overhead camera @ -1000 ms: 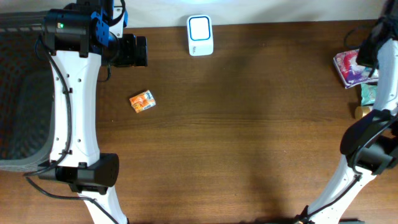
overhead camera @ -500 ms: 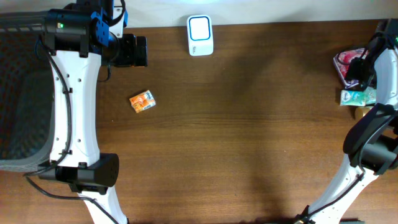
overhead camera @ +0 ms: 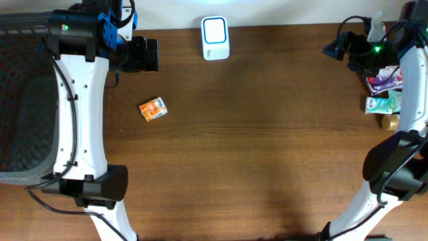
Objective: Scan the item barcode
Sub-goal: 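Reach the left gripper to the orange Kleenex pack and grasp it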
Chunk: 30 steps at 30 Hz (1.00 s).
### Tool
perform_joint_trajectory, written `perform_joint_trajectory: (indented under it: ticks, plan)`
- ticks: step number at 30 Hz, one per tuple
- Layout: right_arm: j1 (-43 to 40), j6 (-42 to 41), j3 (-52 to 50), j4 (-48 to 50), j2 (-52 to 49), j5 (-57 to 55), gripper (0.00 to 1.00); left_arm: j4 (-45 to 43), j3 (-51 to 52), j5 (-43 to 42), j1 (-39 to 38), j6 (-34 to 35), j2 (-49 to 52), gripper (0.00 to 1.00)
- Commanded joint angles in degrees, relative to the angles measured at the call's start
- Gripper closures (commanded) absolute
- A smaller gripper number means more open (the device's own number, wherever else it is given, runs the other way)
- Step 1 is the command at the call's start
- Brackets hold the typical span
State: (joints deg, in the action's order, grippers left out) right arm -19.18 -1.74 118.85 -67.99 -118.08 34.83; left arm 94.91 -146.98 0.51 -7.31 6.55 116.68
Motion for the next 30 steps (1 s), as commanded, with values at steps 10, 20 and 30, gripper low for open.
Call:
perform_joint_trajectory:
  ticks: [10, 20, 30]
  plan:
    - [0.04, -0.26, 0.57, -0.35, 0.24, -3.65, 0.01, -4.33, -0.07, -7.04, 0.20, 0.28, -0.02, 0.01]
    - [0.04, -0.26, 0.57, -0.35, 0.24, -3.65, 0.01, -0.07, 6.67, 3.98, -7.37, -7.65, 7.37, 0.10]
    - [0.04, -0.26, 0.57, -0.35, 0.24, -3.65, 0.01, -20.22, 30.42, 20.06, -7.54, -12.98, 11.06, 0.27]
